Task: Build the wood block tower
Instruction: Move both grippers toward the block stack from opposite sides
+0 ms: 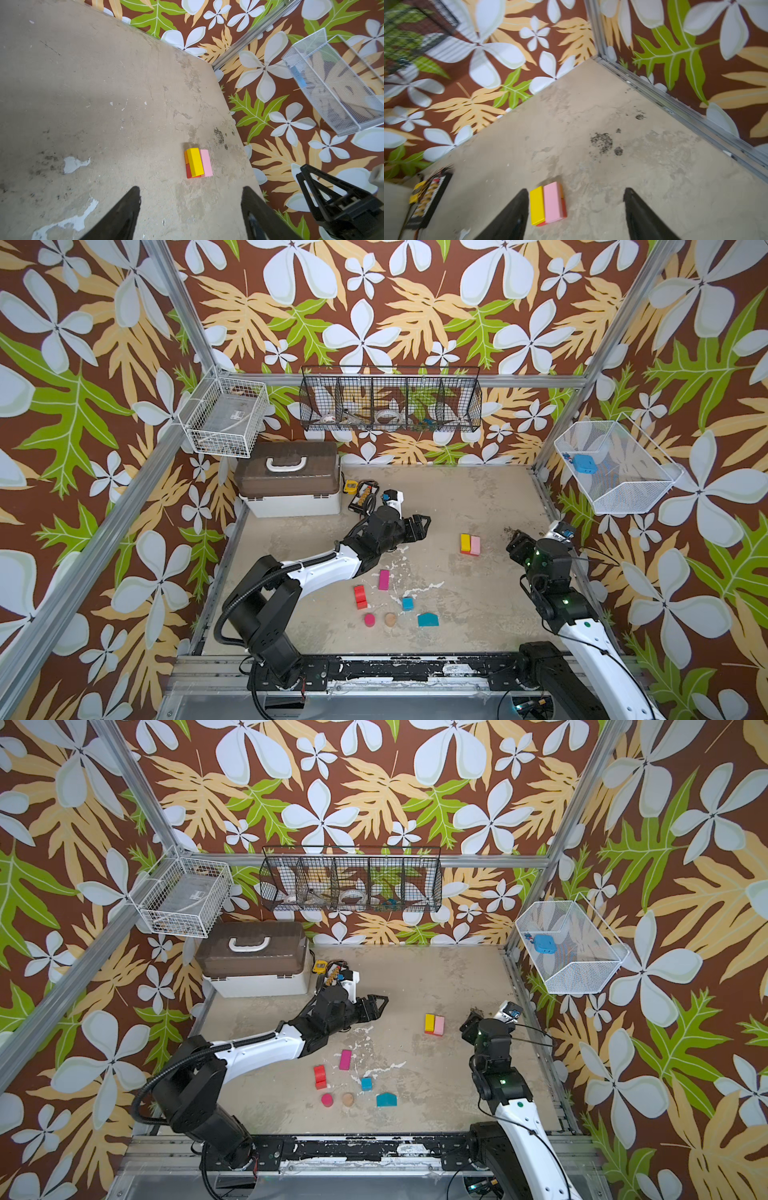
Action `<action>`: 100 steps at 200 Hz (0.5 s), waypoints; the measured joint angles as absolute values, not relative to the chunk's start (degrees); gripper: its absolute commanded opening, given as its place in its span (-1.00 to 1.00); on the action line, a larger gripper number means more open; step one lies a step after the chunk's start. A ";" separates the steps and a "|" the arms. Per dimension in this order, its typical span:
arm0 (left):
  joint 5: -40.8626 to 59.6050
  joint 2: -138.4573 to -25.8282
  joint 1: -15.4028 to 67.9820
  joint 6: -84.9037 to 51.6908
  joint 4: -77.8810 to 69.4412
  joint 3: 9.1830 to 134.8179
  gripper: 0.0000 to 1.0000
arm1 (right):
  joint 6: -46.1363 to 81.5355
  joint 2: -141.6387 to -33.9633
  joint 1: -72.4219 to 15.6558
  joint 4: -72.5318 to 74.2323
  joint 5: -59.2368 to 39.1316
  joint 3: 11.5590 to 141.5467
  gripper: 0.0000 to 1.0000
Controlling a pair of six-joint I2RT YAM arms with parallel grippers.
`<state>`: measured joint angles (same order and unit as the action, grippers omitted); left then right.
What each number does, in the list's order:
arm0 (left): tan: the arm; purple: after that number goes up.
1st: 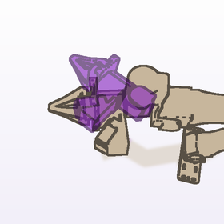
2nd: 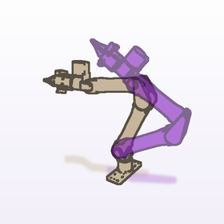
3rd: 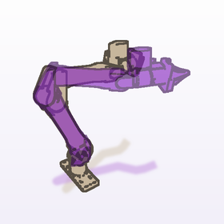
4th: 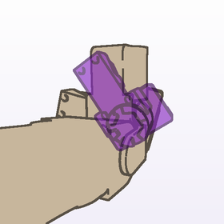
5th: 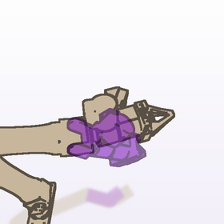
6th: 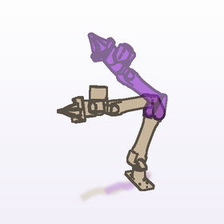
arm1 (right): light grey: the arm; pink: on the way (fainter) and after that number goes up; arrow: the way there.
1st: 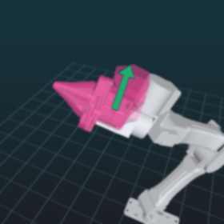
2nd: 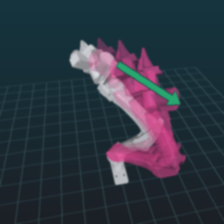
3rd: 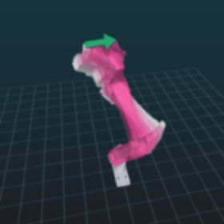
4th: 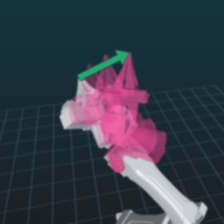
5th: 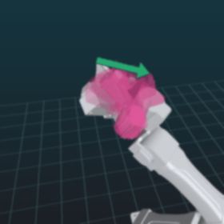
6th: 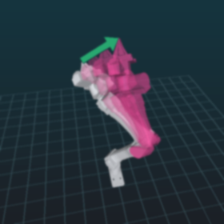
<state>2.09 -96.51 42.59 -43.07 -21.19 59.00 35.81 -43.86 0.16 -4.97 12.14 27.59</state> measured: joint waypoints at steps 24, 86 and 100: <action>3.11 -102.02 43.57 -41.93 -19.62 63.33 0.29 | 35.75 -51.62 5.26 -1.15 2.55 25.54 -0.04; 2.79 -116.20 47.05 -39.20 -11.86 77.95 -0.13 | 35.55 -70.24 5.96 11.42 -7.62 25.87 -0.54; 2.35 -119.33 47.53 -38.65 -9.72 81.43 -0.15 | 35.29 -72.95 5.82 13.69 -8.82 26.41 -0.55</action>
<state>2.35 -119.33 47.53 -38.65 -9.72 81.43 35.29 -72.95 5.82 13.69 -8.82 26.41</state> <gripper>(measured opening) 0.433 0.229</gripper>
